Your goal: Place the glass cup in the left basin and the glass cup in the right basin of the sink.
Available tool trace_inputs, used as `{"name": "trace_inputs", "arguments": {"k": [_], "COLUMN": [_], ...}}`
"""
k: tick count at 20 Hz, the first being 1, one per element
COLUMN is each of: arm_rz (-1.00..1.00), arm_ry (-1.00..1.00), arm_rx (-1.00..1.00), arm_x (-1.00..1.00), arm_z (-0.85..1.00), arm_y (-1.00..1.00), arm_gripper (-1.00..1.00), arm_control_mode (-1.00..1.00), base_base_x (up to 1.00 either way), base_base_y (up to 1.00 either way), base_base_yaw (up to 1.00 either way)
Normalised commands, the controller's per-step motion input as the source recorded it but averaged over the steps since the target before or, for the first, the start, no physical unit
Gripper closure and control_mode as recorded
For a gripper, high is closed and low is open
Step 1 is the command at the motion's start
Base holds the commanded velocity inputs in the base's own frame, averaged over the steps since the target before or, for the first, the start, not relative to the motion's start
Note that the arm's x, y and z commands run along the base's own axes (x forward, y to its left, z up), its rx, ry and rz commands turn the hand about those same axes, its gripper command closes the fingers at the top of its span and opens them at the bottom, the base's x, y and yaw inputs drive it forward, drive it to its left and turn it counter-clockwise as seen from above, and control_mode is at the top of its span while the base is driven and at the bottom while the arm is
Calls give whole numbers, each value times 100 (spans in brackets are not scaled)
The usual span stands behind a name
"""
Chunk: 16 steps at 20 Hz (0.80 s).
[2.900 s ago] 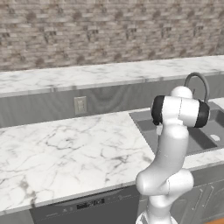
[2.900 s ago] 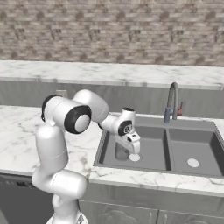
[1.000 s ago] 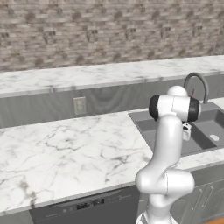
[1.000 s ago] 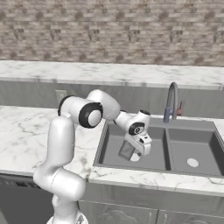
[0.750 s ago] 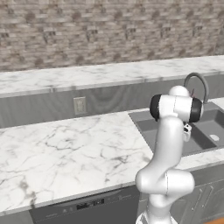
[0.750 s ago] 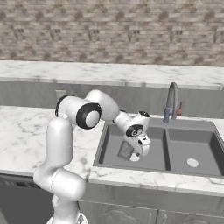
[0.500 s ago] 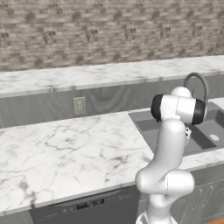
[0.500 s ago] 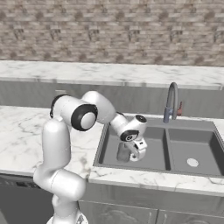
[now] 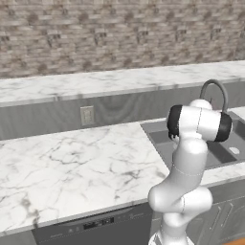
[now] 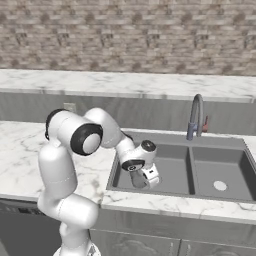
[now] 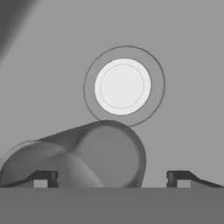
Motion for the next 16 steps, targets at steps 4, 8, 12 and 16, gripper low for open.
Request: {"name": "trace_inputs", "arguments": {"k": [4,8,12,16], "arm_rz": [-8,-1,0,0], "arm_ry": [0,0,0,0], "arm_rx": [-13,-17,-15,-7], "arm_x": [-2,0,-1,-5], "arm_z": [31,37,42,46], "arm_y": [7,0,0,-1], "arm_gripper": [-100,-100,-100,-100], "arm_control_mode": [-100,-100,-100,-100], "base_base_x": [0,0,0,0], "base_base_y": [0,0,0,0], "base_base_yaw": [0,0,0,0]}}
